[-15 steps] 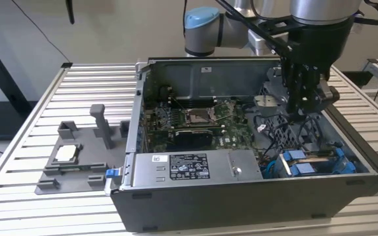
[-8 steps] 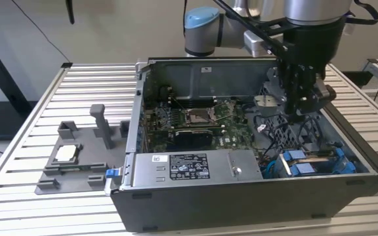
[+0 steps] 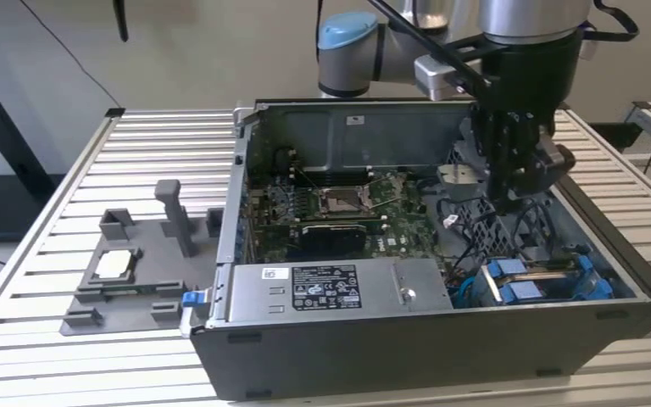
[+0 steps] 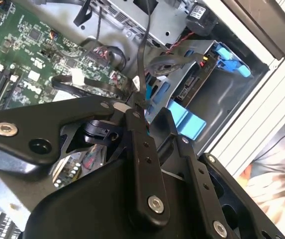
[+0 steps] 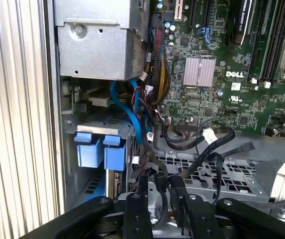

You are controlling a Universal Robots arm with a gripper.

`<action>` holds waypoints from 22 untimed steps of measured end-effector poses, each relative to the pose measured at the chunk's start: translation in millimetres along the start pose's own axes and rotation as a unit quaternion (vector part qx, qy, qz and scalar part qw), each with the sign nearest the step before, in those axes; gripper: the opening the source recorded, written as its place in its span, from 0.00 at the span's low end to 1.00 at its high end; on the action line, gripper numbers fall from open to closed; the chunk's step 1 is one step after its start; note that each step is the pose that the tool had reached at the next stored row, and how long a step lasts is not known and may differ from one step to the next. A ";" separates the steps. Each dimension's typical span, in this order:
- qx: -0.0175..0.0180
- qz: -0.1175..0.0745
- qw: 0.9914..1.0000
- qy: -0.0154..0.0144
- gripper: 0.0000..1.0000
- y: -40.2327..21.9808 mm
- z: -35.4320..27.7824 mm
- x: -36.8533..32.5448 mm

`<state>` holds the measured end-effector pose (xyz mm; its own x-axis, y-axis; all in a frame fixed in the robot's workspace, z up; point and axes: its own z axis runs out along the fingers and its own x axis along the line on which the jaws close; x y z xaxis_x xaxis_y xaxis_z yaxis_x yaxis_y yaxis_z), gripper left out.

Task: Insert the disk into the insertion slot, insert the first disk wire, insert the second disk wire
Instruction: 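Insert the second disk wire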

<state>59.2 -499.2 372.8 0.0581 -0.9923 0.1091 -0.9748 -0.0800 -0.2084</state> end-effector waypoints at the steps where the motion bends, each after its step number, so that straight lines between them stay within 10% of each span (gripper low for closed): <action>1: 0.000 -0.002 1.000 0.002 0.33 0.6 0.4 -1.3; 5: 0.002 -0.011 1.000 0.010 0.33 3.0 1.6 -7.1; 15: 0.002 -0.012 1.000 0.012 0.33 4.9 1.3 -9.3; 22: 0.002 -0.012 1.000 0.013 0.16 4.9 1.2 -9.4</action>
<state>54.1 -490.4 369.5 0.0766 -0.9872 0.1399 -0.9721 -0.1051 -0.2097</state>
